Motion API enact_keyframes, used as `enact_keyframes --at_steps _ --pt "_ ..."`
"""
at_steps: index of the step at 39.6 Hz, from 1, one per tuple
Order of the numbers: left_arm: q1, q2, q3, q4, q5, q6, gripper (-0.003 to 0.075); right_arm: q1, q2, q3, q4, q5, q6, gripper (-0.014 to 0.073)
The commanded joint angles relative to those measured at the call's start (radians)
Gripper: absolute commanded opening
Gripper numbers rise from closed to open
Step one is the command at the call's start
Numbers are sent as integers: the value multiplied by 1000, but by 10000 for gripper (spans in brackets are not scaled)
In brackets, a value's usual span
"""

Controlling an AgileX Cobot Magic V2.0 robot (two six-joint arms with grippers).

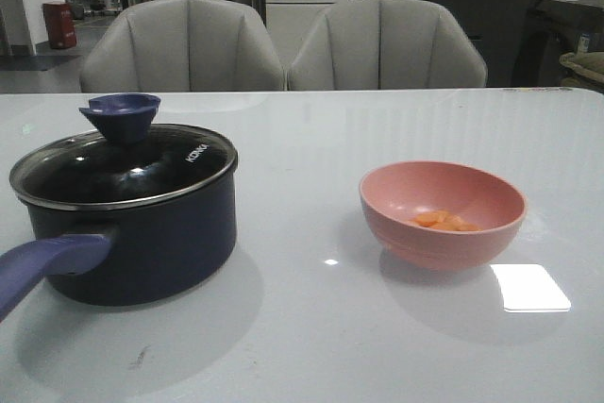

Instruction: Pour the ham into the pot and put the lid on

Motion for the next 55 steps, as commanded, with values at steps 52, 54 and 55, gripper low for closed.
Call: enact_keyframes --at_steps 52,54,55 --pt "-5 59 -165 -115 -117 -5 113 -8 -19 11 -11 -86 -1 137" --pt "-12 101 -219 -115 -23 -5 113 -8 -19 11 -11 -86 -1 137" --pt "-12 121 -248 -117 31 -5 113 -8 -19 11 -11 -86 -1 137"
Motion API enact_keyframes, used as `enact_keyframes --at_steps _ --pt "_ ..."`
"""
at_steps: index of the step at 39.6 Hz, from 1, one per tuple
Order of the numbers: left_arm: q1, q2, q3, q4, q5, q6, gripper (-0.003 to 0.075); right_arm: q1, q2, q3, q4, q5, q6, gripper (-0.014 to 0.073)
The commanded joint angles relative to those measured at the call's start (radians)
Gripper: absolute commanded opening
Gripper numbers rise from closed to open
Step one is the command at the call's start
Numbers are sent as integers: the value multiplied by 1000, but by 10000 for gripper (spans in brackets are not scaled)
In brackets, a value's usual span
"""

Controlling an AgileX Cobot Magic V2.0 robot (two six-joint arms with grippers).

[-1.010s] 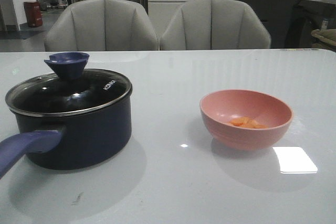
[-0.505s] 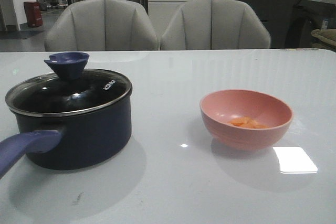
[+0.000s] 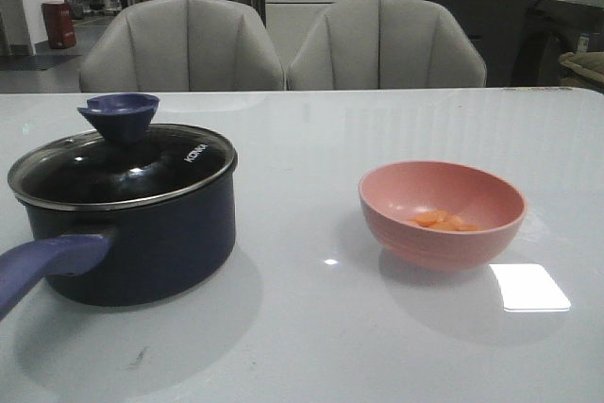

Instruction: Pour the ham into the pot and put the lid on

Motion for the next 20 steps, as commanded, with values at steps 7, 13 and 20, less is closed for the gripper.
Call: enact_keyframes --at_steps 7,13,20 --pt "-31 206 -244 -15 315 -5 113 -8 -19 11 -11 -85 -1 137" --pt "-69 245 -249 -14 311 -5 113 -8 -19 11 -11 -85 -1 137" --pt "-88 251 -226 -12 289 -5 118 -8 -19 11 -11 -85 -1 137"
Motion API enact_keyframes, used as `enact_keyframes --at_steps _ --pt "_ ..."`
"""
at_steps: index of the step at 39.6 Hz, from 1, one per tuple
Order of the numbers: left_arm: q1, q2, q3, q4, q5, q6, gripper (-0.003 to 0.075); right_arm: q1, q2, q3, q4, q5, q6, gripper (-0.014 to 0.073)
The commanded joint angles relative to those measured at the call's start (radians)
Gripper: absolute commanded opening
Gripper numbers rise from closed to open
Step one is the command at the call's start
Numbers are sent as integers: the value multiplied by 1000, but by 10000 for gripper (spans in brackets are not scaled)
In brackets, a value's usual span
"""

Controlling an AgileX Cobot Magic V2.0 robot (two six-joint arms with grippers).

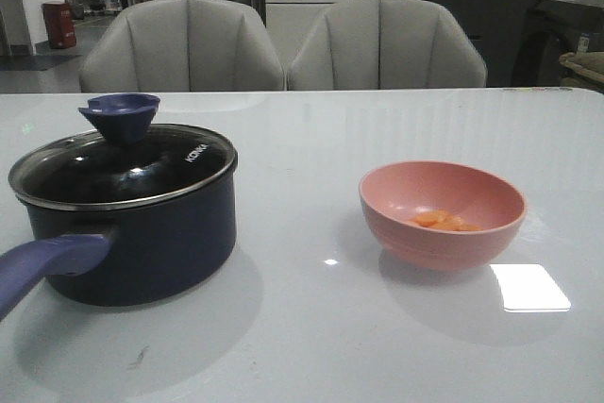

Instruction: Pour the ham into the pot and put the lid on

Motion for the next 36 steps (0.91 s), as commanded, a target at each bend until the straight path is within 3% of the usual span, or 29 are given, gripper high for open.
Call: enact_keyframes --at_steps 1,6,13,16,28,36 --pt "-10 21 -20 -4 -80 -5 123 -8 -19 11 -11 -85 -1 137" --pt "-21 44 -27 17 -78 -5 244 -8 -19 11 -11 -85 -1 137" --pt "-55 96 -45 20 -78 -5 586 -8 -19 11 -11 -85 -1 137" --pt "-58 116 -45 20 -78 -5 663 -8 -19 11 -11 -85 -1 137" --pt "-58 132 -52 -16 -104 -5 657 -8 -19 11 -11 -85 -1 137" --pt "-58 263 -234 -13 115 -5 657 -8 -19 11 -11 -85 -1 137"
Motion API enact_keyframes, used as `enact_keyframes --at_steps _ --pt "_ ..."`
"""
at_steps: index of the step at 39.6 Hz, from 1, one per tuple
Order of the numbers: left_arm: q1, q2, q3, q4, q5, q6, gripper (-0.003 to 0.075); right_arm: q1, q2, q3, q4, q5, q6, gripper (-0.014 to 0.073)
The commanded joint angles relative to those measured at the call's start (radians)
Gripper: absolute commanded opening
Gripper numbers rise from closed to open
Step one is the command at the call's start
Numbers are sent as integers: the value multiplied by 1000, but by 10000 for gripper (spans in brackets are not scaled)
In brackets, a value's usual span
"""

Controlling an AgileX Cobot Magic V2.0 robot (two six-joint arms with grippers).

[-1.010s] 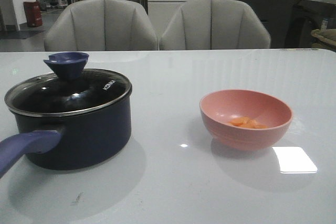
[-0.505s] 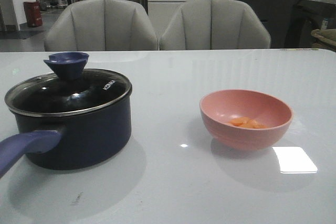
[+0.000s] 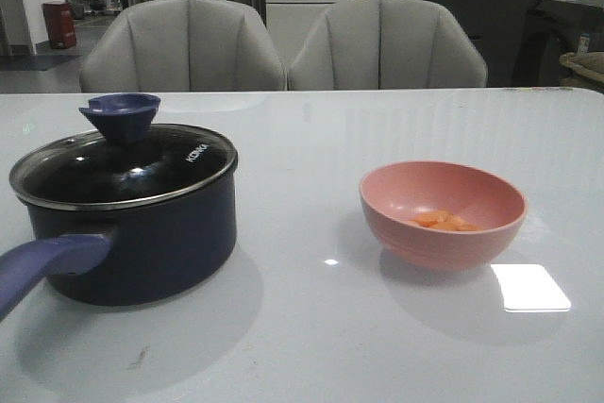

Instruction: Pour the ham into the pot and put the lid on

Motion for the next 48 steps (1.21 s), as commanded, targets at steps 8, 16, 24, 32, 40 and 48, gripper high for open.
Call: enact_keyframes --at_steps 8,16,24,32,40,48 --pt "-6 279 -269 -65 138 -1 657 -8 -19 11 -11 -85 -1 137" --pt "-53 483 -408 -102 140 -1 647 -8 -20 11 -11 -85 -1 137" --pt "-195 676 -551 -100 173 -25 627 -8 -20 11 -11 -85 -1 137" --pt "-318 854 -698 9 234 -154 627 -8 -20 11 -11 -85 -1 137" --pt "-403 1009 -832 94 300 -264 627 -8 -20 11 -11 -85 -1 137" --pt "-407 1141 -957 104 443 -303 627 -8 -20 11 -11 -85 -1 137"
